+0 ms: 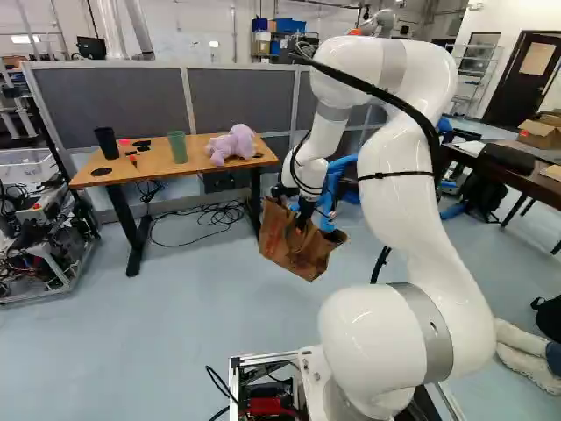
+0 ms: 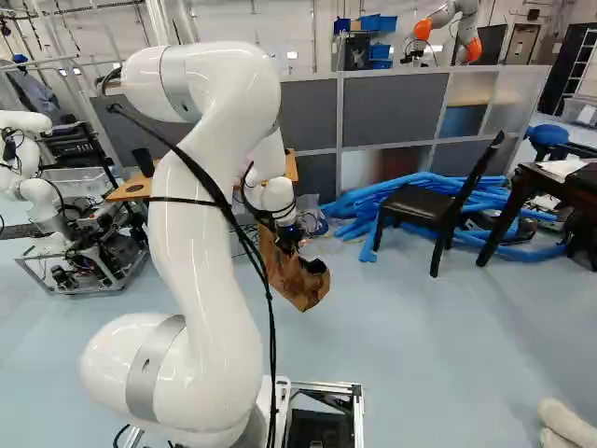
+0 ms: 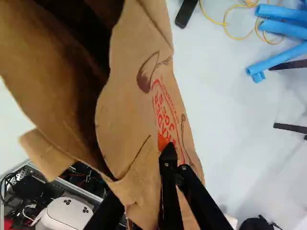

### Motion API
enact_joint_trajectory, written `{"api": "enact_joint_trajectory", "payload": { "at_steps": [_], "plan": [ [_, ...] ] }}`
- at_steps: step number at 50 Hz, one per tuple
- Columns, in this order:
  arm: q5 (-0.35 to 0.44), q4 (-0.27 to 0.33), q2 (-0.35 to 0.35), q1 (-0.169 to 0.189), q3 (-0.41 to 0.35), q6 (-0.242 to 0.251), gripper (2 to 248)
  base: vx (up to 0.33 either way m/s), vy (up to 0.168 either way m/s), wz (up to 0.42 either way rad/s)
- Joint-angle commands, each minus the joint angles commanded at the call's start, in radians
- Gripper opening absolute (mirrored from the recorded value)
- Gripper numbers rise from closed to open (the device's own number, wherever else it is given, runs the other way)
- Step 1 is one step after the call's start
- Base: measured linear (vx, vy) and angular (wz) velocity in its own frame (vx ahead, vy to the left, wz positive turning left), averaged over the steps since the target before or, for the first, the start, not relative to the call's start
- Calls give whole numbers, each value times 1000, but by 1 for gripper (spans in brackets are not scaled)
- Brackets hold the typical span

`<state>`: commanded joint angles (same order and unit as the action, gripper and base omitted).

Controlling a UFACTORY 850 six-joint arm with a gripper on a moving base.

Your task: Pick up the bag on the ground and place it on the table

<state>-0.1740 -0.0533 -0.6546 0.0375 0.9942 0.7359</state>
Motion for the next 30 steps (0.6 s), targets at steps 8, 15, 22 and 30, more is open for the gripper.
{"api": "enact_joint_trajectory", "payload": {
  "at_steps": [8, 15, 22, 30],
  "plan": [
    [-42, 0, 16, -1, 11, 0, 21, 0, 0, 0],
    [-77, 0, 29, -2, 20, 0, 21, 0, 0, 0],
    [-113, 0, 43, -2, 30, 0, 21, 0, 0, 0],
    [-154, 0, 58, -3, 43, 0, 21, 0, 0, 0]
  ]
}}
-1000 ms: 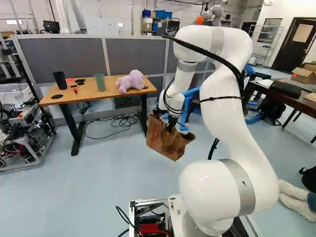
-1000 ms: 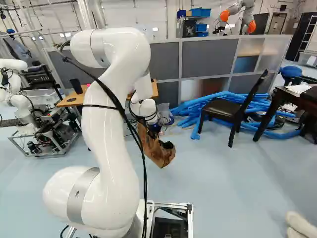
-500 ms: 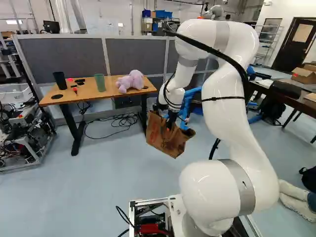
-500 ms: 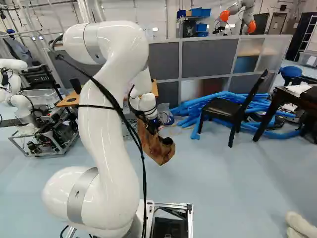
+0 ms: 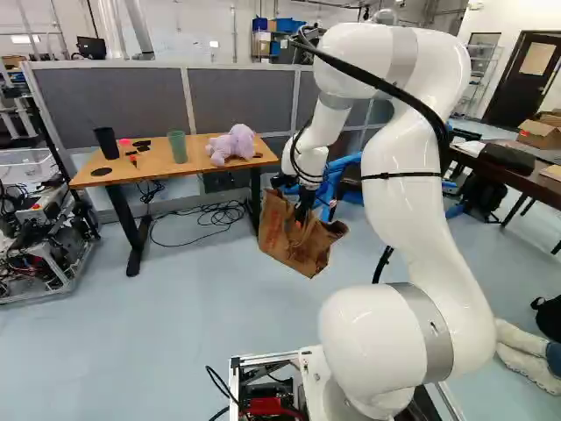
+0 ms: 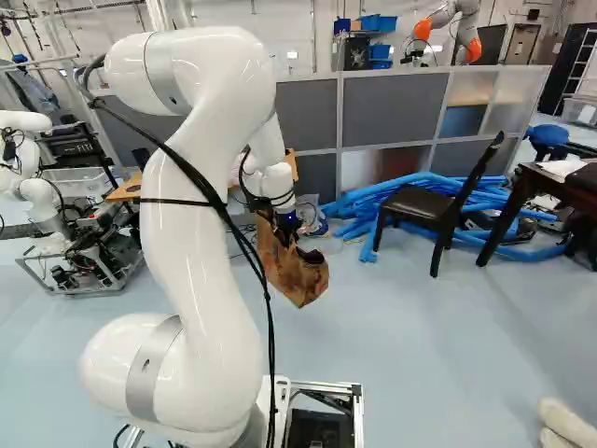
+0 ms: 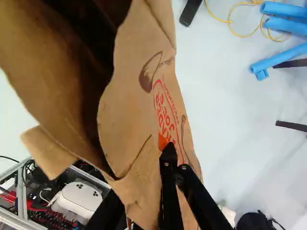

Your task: Pick up the bag on the ground and place it on the table

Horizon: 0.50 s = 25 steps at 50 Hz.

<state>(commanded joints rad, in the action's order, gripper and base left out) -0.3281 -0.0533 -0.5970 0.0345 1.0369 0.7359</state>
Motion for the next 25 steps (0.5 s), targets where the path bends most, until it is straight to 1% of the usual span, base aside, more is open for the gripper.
{"api": "enact_joint_trajectory", "payload": {
  "at_steps": [25],
  "plan": [
    [-129, 0, 57, -2, 21, 0, 21, 0, 0, 0]
  ]
}}
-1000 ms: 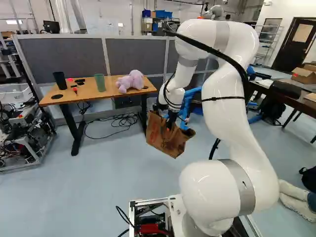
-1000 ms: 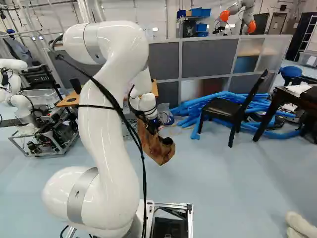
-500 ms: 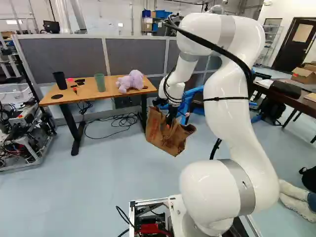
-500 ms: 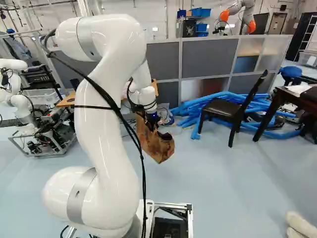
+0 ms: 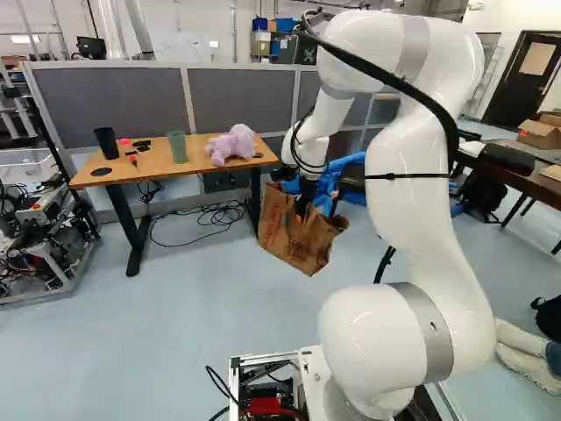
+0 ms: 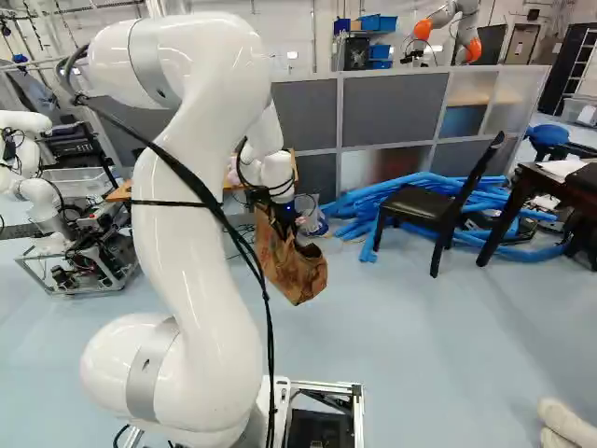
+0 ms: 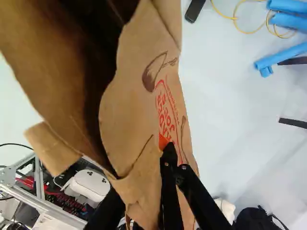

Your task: Pick up the bag on the ground and place it on the table

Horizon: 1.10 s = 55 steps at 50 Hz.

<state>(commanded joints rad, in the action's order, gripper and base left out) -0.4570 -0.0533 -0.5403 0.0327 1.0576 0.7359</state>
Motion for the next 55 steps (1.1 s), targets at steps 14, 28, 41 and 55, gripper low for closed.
{"api": "enact_joint_trajectory", "payload": {
  "at_steps": [14, 28, 41, 55],
  "plan": [
    [-62, 0, 41, -1, -2, 0, 21, 0, 0, 0],
    [-69, 0, 91, -1, -17, 0, 21, 0, 0, 0],
    [-69, 0, 137, -1, -31, 0, 21, 0, 0, 0],
    [-72, 0, 168, -2, -19, 0, 21, 0, 0, 0]
  ]
}}
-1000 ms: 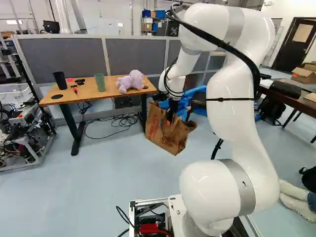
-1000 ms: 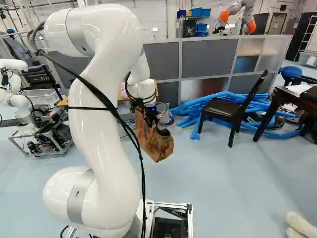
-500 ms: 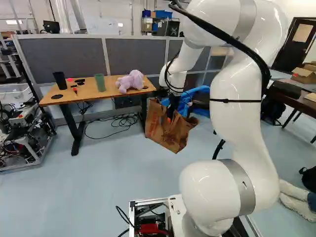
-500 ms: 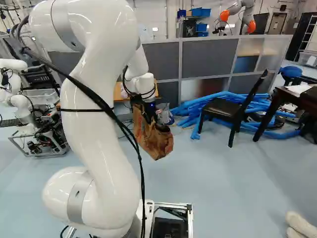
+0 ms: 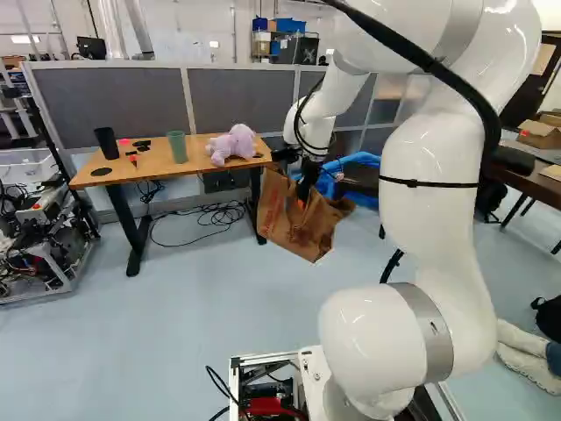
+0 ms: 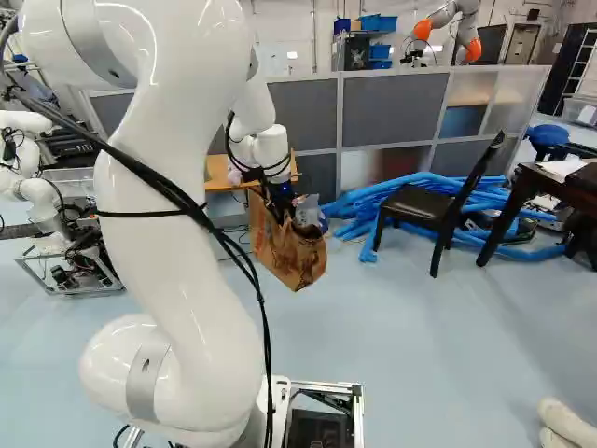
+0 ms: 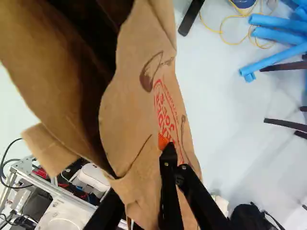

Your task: Pick up the bag on the ground and place it on the table

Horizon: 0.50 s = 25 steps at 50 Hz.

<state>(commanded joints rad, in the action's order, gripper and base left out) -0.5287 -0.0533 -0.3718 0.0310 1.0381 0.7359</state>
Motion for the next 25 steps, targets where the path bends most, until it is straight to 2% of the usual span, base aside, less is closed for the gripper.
{"api": "enact_joint_trajectory", "payload": {
  "at_steps": [25],
  "plan": [
    [-60, 0, 29, -2, 53, 0, 21, 0, 0, 0]
  ]
}}
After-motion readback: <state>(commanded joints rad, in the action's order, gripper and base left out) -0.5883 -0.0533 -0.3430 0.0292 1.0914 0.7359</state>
